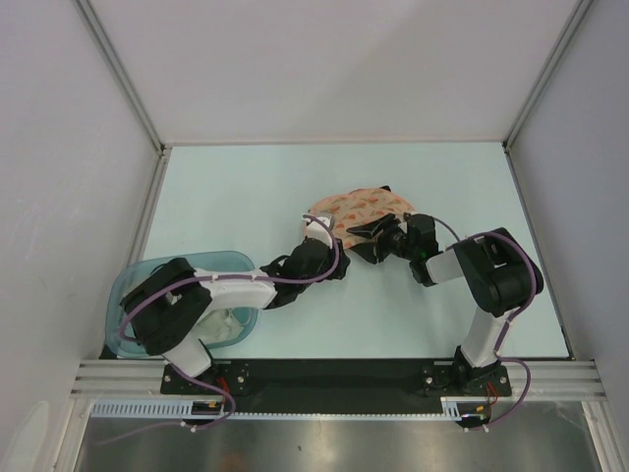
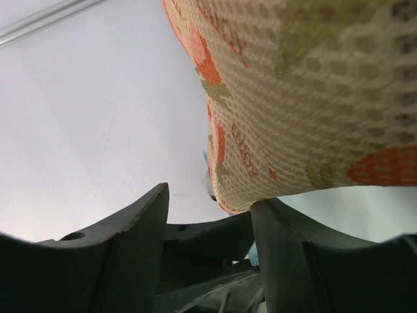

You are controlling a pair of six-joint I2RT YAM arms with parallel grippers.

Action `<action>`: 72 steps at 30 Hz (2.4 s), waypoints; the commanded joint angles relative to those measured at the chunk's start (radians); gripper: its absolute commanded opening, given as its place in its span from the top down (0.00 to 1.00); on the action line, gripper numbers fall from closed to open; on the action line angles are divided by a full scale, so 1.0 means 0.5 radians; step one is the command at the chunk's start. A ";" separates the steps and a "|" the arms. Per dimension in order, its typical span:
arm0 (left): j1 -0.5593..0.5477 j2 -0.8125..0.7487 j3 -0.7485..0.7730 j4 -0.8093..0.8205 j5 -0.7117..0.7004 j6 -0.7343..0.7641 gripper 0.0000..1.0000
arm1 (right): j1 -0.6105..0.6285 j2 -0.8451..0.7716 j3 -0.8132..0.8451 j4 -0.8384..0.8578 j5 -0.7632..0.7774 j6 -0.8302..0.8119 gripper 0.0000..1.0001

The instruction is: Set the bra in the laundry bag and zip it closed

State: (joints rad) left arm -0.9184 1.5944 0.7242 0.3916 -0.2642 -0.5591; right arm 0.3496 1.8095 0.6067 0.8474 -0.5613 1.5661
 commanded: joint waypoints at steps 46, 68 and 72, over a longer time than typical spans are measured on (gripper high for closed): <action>-0.010 0.171 0.202 0.030 0.003 0.195 1.00 | -0.006 -0.376 -0.103 -0.369 0.089 -0.328 0.34; 0.002 0.238 0.260 0.015 0.495 0.093 1.00 | -0.021 -0.334 -0.348 -0.069 0.196 -0.411 0.37; 0.002 0.232 0.230 -0.025 0.403 0.020 1.00 | -0.036 -0.153 -0.360 0.099 0.169 -0.292 0.68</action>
State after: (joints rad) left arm -0.9188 1.7191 0.8230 0.3786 -0.0441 -0.5026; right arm 0.3370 1.6650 0.4377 0.7547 -0.4789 1.3605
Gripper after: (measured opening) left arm 0.010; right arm 0.398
